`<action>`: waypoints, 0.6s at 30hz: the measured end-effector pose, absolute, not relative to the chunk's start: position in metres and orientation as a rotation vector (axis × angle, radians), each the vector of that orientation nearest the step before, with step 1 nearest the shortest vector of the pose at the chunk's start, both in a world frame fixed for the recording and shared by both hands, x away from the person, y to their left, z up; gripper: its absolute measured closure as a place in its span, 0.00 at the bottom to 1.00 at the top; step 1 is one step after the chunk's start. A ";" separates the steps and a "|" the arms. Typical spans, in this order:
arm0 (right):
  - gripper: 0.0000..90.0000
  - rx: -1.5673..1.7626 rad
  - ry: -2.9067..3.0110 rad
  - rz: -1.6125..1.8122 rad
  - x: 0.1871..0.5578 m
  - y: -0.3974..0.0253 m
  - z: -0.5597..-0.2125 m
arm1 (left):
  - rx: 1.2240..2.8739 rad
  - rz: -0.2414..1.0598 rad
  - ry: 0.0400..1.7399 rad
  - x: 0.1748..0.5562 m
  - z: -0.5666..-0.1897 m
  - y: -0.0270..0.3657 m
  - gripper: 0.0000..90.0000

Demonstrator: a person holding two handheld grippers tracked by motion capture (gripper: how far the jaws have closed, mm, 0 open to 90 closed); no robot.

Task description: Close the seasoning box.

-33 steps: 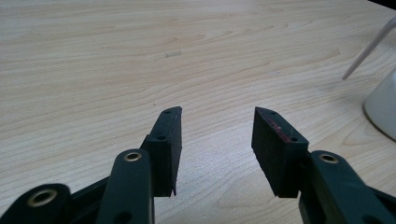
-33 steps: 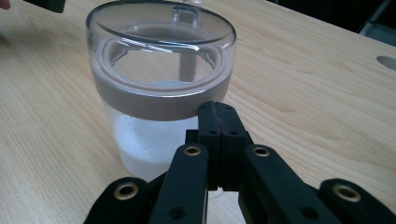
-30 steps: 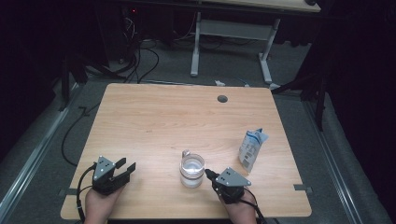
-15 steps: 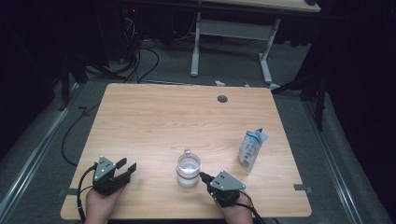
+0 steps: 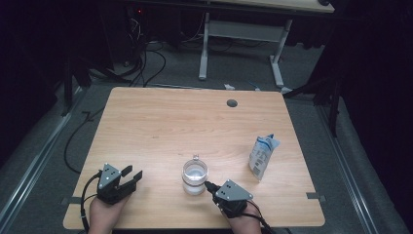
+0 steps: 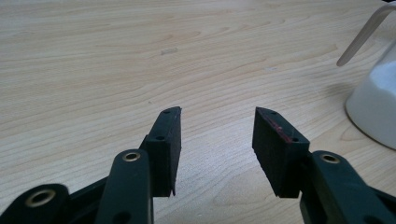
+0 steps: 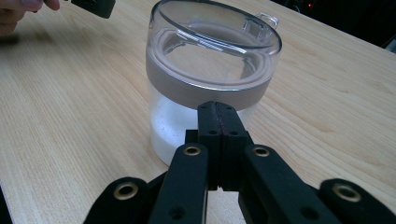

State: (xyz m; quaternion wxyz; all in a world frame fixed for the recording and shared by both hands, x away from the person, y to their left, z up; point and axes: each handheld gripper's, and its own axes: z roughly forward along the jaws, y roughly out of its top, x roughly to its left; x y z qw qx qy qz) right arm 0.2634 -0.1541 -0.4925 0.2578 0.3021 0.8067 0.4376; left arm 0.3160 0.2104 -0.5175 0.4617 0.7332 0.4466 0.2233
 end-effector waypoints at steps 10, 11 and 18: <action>0.98 0.886 2.152 1.177 0.271 -0.173 -0.495 | 1.804 0.549 1.098 0.316 -0.518 0.212 0.58; 0.97 0.906 2.146 1.178 0.273 -0.176 -0.496 | 1.806 0.549 1.095 0.316 -0.518 0.211 0.58; 0.89 1.041 2.106 1.138 0.290 -0.208 -0.508 | 1.820 0.555 1.088 0.316 -0.518 0.209 0.58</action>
